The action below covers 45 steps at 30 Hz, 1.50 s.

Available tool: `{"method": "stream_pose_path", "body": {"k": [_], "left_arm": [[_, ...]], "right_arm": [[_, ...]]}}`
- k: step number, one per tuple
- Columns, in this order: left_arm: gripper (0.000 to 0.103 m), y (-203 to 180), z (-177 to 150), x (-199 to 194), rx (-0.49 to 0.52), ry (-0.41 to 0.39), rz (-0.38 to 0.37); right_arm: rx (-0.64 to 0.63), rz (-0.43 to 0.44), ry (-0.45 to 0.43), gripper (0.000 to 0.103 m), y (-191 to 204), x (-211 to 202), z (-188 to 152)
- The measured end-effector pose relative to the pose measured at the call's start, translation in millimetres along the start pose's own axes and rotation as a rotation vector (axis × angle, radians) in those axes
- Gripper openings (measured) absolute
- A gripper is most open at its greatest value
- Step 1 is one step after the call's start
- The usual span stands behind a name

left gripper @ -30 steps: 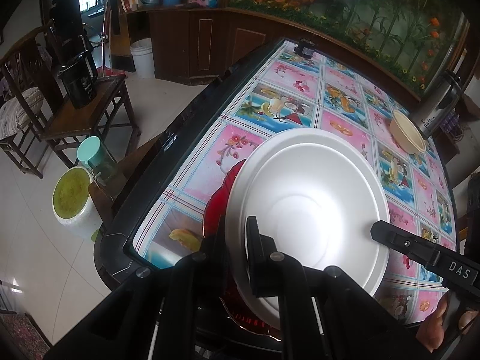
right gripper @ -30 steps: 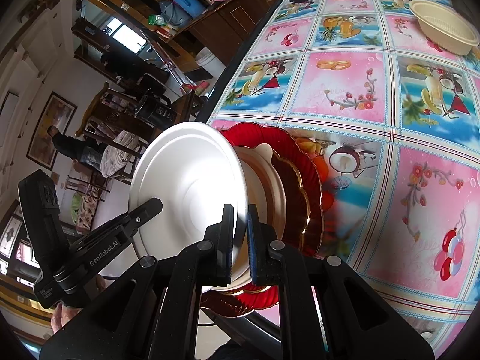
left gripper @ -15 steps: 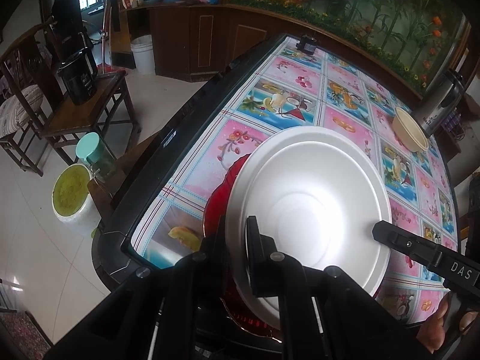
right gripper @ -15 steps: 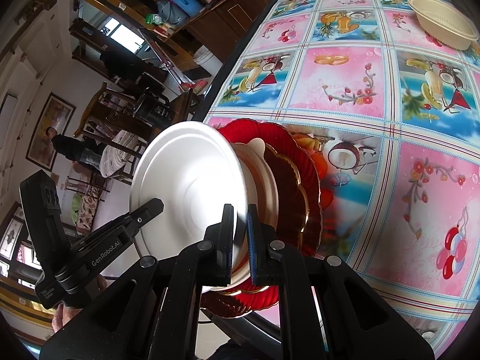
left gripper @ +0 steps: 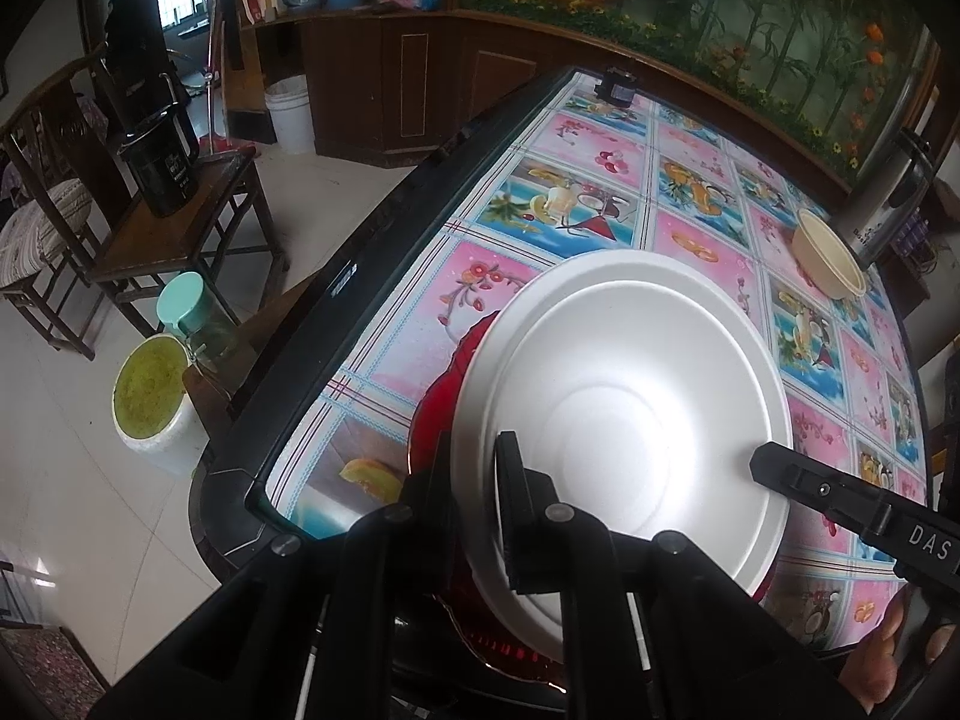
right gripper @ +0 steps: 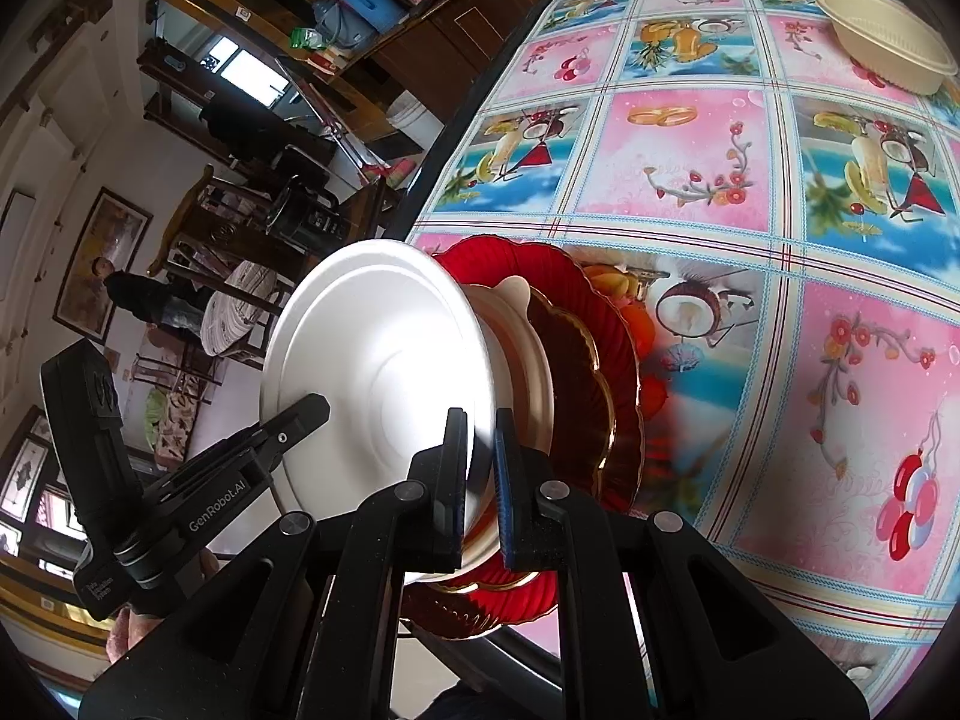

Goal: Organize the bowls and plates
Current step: 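Press the white foam bowl into the stack with the right gripper, then open the right gripper and move it toward the beige paper bowl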

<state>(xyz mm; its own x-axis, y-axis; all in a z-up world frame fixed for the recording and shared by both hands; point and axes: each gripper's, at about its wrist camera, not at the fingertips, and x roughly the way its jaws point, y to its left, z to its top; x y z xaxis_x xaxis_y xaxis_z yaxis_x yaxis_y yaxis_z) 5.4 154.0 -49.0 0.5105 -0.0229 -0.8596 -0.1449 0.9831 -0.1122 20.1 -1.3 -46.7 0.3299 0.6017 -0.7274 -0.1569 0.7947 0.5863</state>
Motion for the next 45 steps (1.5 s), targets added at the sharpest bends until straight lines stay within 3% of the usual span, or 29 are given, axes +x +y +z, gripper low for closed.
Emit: {"method": "stream_pose_path", "body": {"k": [5, 16, 31, 34, 36, 45], "left_arm": [[0.012, -4, -3, 10, 0.016, 0.041, -0.005], [0.014, -9, -4, 10, 0.04, 0.051, 0.014], [0.017, -24, -4, -4, 0.114, 0.003, 0.125], [0.024, -26, -4, -10, 0.132, -0.036, 0.196], [0.036, -24, -4, -15, 0.13, -0.058, 0.214], [0.046, -18, -2, -31, 0.103, -0.107, 0.256]], "right_arm": [[0.008, 0.001, 0.005, 0.008, -2, 3, -1], [0.017, 0.009, 0.012, 0.008, -5, 3, 0], [0.002, 0.014, 0.013, 0.009, -1, -4, -3], [-0.005, -0.003, -0.001, 0.009, 1, -8, -3], [-0.008, -0.003, -0.011, 0.009, 1, -12, -4], [-0.009, 0.007, -0.046, 0.009, -2, -30, -4]]}}
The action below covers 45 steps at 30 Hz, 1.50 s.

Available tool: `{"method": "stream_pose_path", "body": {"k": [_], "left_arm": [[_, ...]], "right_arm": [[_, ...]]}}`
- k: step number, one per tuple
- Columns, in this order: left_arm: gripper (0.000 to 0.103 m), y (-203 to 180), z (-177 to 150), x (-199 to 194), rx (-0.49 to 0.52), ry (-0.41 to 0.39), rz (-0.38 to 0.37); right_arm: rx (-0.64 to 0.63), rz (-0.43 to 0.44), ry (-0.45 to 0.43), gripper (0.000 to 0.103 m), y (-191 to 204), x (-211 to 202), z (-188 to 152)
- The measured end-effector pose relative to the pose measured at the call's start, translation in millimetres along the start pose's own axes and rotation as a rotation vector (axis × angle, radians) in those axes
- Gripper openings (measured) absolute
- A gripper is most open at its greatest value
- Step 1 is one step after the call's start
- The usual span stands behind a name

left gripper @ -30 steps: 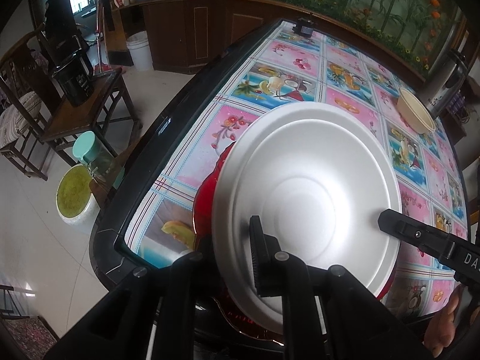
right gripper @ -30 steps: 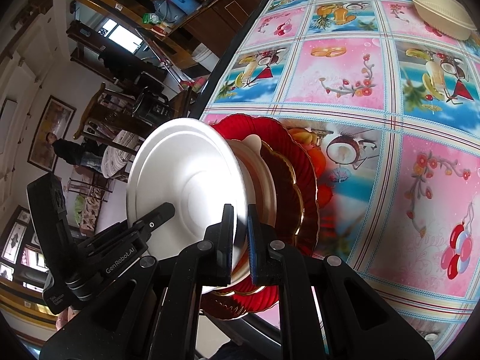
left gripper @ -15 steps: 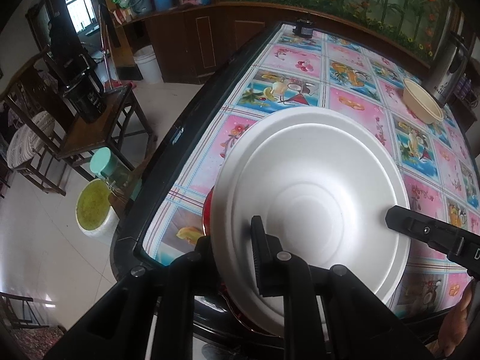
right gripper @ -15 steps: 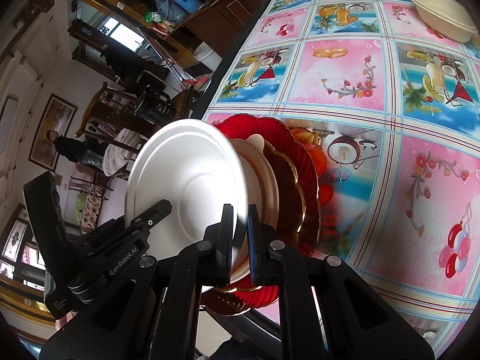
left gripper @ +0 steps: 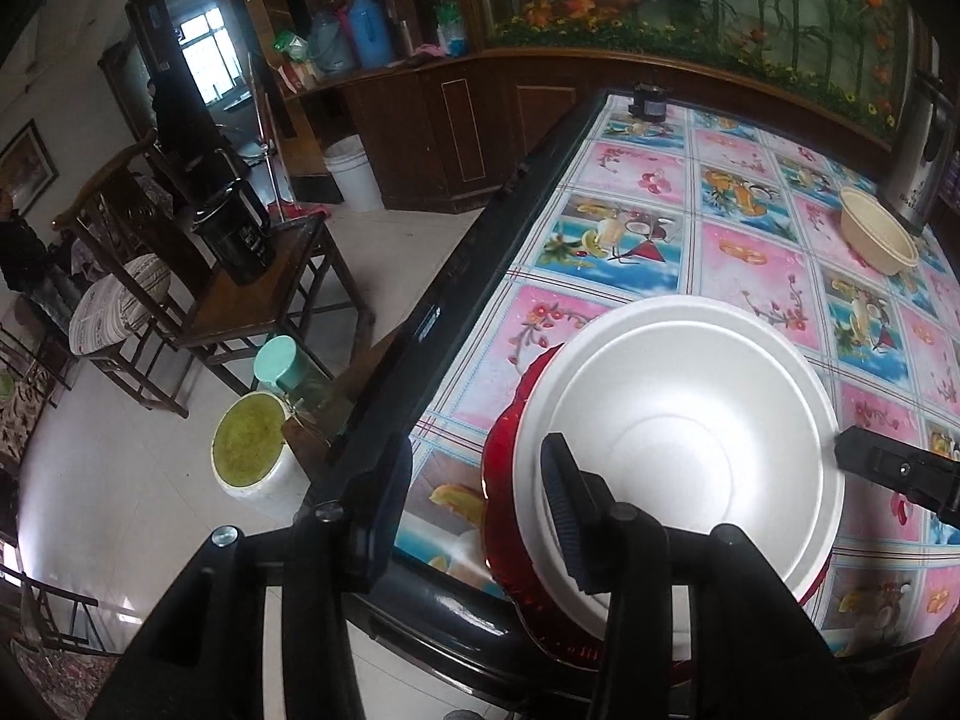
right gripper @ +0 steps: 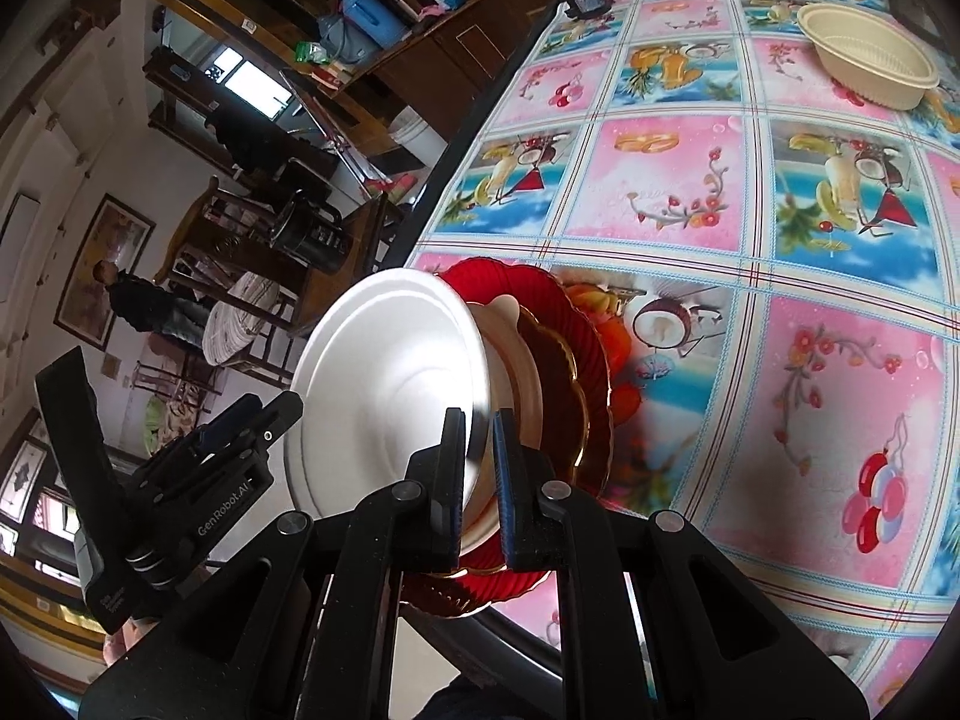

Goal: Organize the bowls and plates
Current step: 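Open the right gripper and move it toward the beige paper bowl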

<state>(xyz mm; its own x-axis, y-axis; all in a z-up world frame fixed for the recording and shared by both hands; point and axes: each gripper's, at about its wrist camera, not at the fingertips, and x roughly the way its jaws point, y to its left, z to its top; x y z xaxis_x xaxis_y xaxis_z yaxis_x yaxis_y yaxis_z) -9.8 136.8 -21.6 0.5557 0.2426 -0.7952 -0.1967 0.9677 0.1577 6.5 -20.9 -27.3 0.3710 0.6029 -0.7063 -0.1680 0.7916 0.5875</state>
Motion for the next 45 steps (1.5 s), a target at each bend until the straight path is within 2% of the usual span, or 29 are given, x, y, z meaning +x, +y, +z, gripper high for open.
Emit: {"method": "stream_pose_path", "body": {"k": [8, 17, 24, 32, 45], "left_arm": [[0.053, 6, 2, -16, -0.023, -0.06, 0.053], [0.06, 4, 2, -47, -0.043, -0.175, 0.102], [0.069, -23, 1, -71, 0.013, -0.259, 0.074], [0.069, -63, 2, -87, 0.09, -0.299, 0.04], [0.069, -132, 11, -105, 0.195, -0.333, -0.034]], "right_arm": [[-0.001, 0.006, -0.037, 0.009, -1, -15, -1], [0.008, 0.002, -0.073, 0.009, -9, -33, -2], [0.029, -0.036, -0.132, 0.009, -27, -62, 1], [0.083, -0.075, -0.209, 0.009, -61, -102, 2], [0.139, -0.131, -0.281, 0.009, -110, -153, 3]]}}
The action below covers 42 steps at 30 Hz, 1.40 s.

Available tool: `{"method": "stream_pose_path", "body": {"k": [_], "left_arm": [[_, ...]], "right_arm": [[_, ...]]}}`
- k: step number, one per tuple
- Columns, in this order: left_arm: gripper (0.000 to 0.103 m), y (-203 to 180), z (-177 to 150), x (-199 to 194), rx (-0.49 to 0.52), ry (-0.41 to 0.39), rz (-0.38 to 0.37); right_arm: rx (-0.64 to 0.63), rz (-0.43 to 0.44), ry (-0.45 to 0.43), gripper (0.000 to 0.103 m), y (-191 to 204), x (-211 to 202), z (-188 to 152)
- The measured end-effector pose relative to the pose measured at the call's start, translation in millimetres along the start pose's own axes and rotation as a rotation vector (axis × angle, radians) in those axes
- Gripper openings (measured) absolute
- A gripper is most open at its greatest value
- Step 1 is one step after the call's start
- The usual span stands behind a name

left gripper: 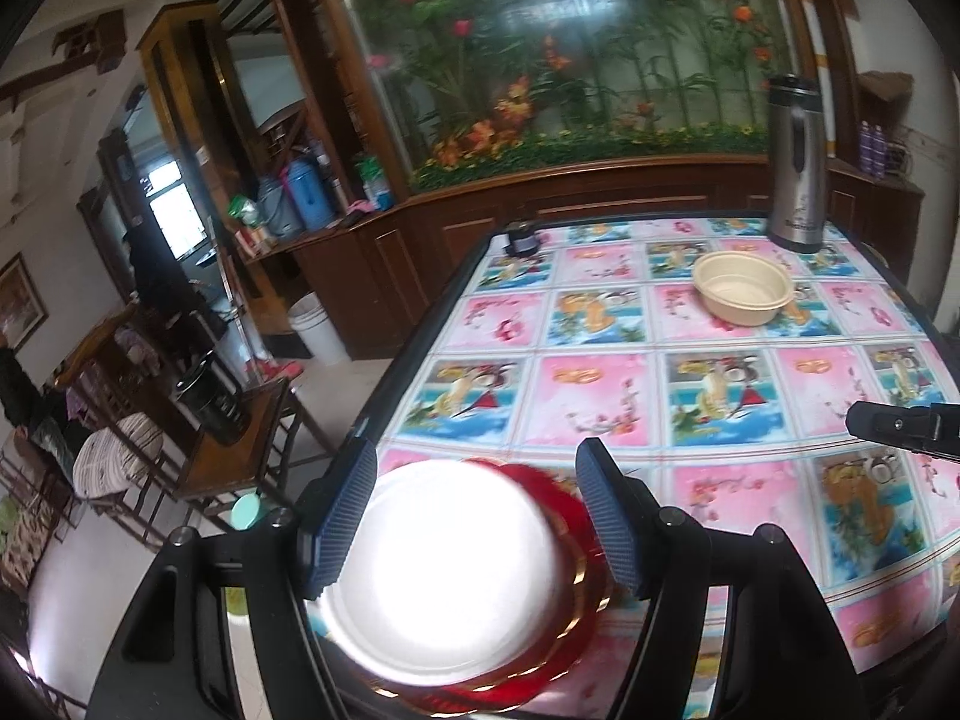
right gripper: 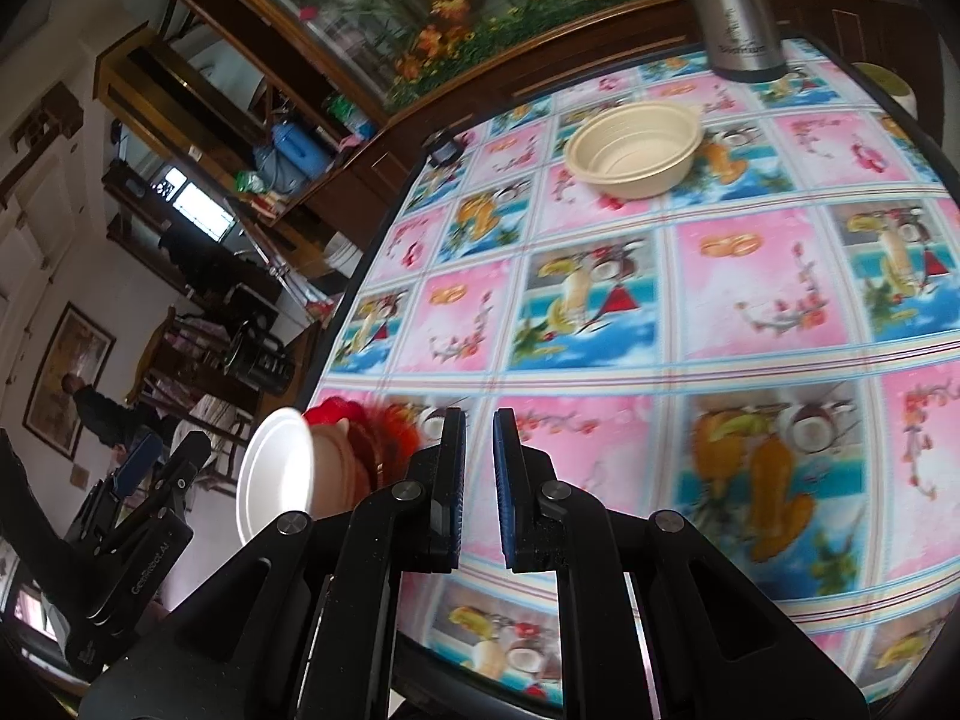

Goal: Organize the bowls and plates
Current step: 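Open the right gripper and move it toward the beige paper bowl, then grasp the rim of the beige paper bowl with the right gripper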

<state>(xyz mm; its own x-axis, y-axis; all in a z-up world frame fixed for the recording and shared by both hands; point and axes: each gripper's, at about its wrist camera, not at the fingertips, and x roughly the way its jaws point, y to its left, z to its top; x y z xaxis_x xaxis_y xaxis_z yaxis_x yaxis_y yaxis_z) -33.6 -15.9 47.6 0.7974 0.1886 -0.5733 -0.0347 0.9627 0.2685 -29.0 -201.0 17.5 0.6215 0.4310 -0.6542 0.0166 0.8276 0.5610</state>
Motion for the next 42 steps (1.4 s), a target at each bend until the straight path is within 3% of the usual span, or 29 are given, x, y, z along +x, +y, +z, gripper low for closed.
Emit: {"method": "stream_pose_path", "body": {"k": [16, 21, 27, 28, 31, 34, 39, 42], "left_arm": [[0.069, -73, 39, 26, 0.064, 0.008, -0.136], [0.069, -91, 52, 64, 0.017, 0.136, -0.276], [0.069, -103, 44, 106, -0.059, 0.258, -0.327], [0.069, -105, 40, 111, -0.06, 0.267, -0.328], [0.069, -107, 33, 121, -0.064, 0.286, -0.337], [0.069, -108, 27, 126, -0.057, 0.276, -0.333], [0.069, -113, 16, 132, -0.021, 0.285, -0.352], [0.069, -115, 10, 135, -0.005, 0.304, -0.382]], "right_arm": [[0.046, -0.076, -0.053, 0.009, -53, -20, 40], [0.07, -0.102, -0.093, 0.009, -72, -17, 64], [0.09, -0.114, -0.183, 0.009, -104, 6, 104], [0.093, -0.107, -0.187, 0.01, -107, 11, 109], [0.148, -0.069, -0.186, 0.028, -128, 36, 125], [0.209, -0.02, -0.184, 0.029, -145, 60, 136], [0.235, -0.027, -0.179, 0.03, -151, 94, 150], [0.264, -0.037, -0.179, 0.038, -153, 109, 158]]}}
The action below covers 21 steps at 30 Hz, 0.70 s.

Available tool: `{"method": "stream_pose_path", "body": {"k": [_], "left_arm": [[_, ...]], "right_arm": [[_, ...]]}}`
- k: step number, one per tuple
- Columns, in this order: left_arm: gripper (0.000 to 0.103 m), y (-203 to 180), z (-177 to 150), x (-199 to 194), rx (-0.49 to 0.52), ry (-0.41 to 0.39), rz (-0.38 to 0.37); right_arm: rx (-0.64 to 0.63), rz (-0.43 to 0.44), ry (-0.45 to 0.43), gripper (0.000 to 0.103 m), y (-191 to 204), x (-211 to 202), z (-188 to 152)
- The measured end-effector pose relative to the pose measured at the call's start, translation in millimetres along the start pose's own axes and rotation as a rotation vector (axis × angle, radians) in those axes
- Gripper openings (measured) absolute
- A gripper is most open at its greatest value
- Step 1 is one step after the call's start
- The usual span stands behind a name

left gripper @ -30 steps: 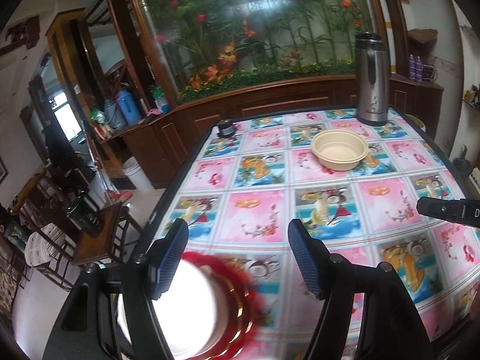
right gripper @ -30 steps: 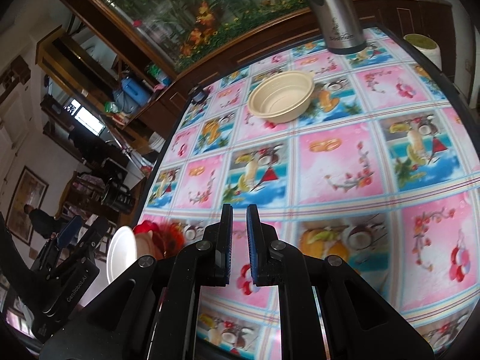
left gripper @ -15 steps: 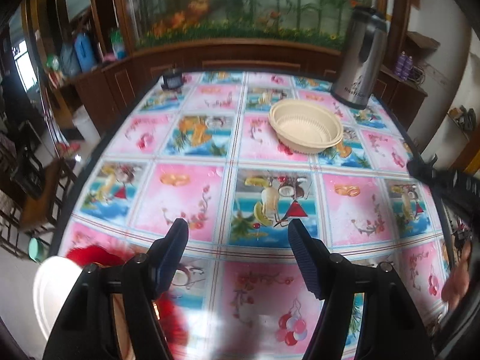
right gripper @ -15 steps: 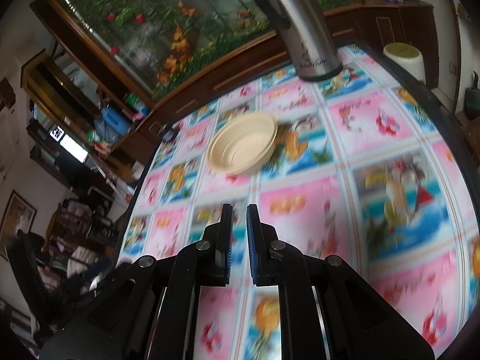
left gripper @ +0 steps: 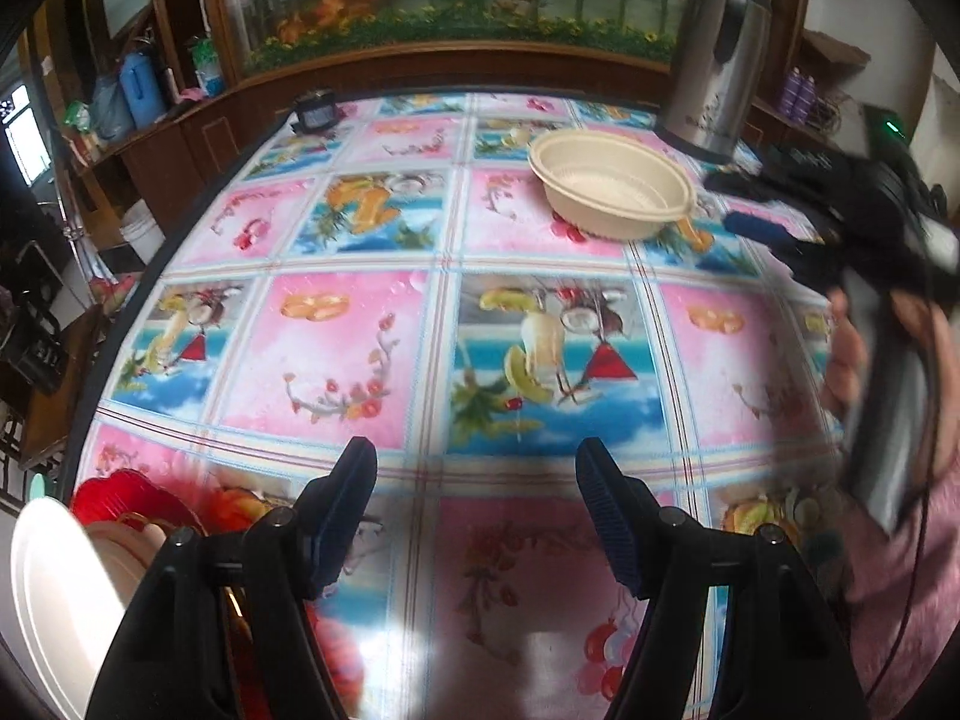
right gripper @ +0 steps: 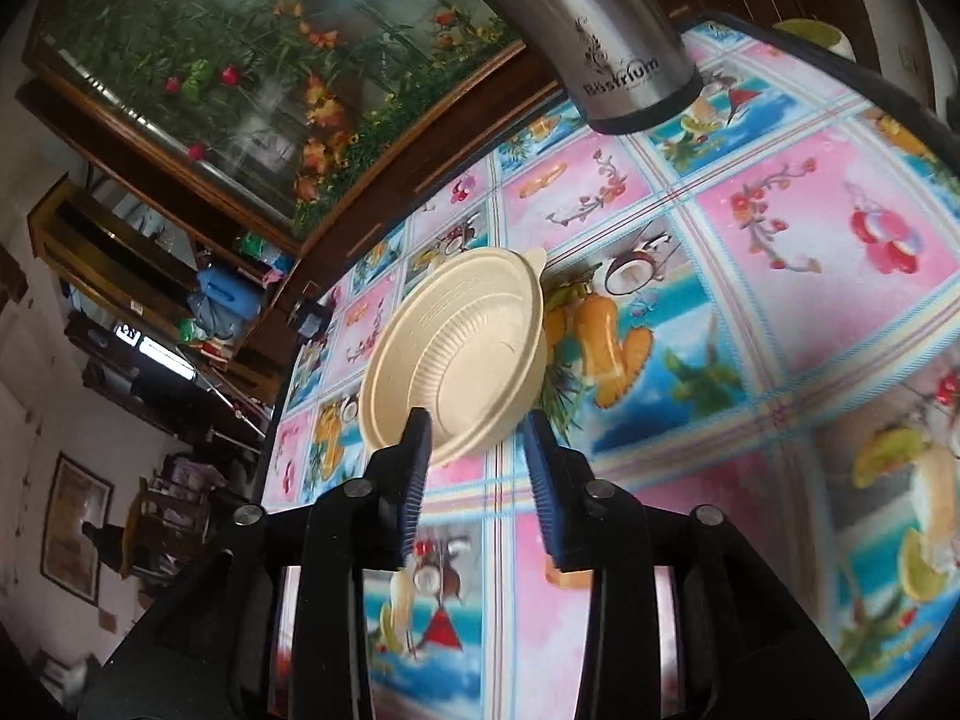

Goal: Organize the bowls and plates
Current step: 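Grasp the rim of the beige paper bowl with the right gripper, then carry the beige paper bowl with the right gripper toward the left gripper's stack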

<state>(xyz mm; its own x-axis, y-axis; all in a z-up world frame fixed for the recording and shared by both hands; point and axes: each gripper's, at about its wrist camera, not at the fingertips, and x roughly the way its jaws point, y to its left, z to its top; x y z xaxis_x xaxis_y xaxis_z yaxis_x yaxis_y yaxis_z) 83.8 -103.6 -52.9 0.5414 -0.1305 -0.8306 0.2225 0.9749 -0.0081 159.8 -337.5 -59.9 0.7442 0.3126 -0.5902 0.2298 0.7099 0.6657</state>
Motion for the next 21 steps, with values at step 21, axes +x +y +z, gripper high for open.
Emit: {"method": "stream_pose_path", "body": {"k": [21], "left_arm": [[0.069, 8, -6, 0, -0.018, 0.04, -0.007]], "right_arm": [[0.096, -0.153, 0.029, 0.015, -2, 33, 3]]}}
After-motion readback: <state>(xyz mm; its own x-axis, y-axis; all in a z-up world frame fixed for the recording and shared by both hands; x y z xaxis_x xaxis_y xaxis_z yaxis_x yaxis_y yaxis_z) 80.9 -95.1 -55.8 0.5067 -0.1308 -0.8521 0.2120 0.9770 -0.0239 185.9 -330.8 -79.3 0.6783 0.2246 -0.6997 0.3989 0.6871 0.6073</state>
